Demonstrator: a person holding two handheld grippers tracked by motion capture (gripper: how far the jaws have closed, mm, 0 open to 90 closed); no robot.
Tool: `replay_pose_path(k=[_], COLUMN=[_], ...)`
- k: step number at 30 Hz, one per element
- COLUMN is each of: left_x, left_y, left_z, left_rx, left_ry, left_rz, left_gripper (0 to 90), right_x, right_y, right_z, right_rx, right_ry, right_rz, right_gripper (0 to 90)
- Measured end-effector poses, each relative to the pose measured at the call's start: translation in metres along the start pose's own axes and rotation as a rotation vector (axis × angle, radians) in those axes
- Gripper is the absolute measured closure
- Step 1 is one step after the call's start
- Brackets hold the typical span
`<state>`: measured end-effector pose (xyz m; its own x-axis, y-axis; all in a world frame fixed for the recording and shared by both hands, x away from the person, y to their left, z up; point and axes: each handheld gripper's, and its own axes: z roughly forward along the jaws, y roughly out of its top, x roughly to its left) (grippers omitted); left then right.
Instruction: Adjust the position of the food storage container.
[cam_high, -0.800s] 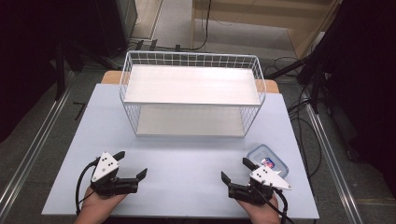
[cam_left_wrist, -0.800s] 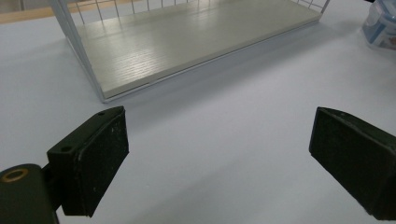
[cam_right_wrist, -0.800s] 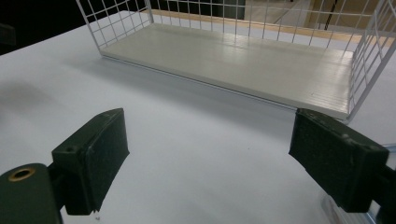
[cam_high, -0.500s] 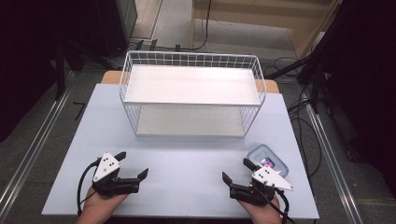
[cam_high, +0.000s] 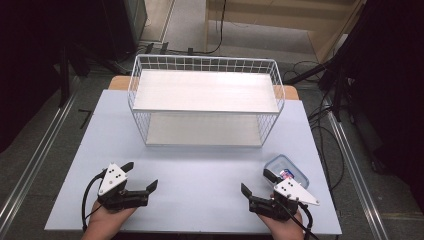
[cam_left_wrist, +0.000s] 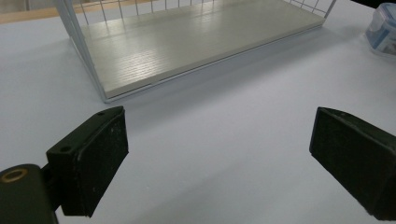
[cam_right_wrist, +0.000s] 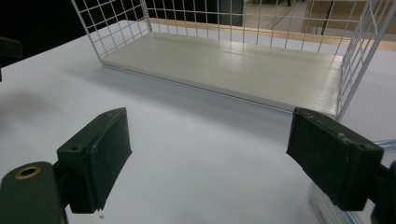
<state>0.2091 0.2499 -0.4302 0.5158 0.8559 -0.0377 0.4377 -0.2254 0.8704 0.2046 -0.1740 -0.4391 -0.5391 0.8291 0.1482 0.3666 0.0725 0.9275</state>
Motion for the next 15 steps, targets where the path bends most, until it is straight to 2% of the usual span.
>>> replay_pose_path(k=[6,7,11,12,13,15], left_x=[-0.001,-0.001,-0.001,-0.001,-0.001,-0.001], left_y=[0.001,0.001,0.0,0.0,0.001,0.0], left_z=[-0.001,-0.001,-0.001,-0.001,-0.001,-0.001], left_rx=[-0.002,-0.003,-0.006,-0.006,-0.008,-0.008], left_ry=[0.004,0.004,0.006,0.006,0.004,0.007], left_rz=[0.005,0.004,0.004,0.004,0.002,0.006], left_gripper=[3.5,3.5,3.2,3.1,3.1,3.1], right_x=[-0.006,-0.013,-0.033,-0.033,-0.044,-0.057], right_y=[0.003,0.005,0.007,0.007,0.008,0.007], right_z=[-0.004,-0.007,-0.015,-0.015,-0.021,-0.027], right_rx=[-0.012,-0.021,-0.02,-0.02,-0.023,-0.022], right_ry=[-0.016,-0.027,-0.086,-0.086,-0.121,-0.162], right_rz=[0.016,0.026,0.059,0.059,0.09,0.106], right_gripper=[15.0,23.4,39.0,39.0,48.9,57.9])
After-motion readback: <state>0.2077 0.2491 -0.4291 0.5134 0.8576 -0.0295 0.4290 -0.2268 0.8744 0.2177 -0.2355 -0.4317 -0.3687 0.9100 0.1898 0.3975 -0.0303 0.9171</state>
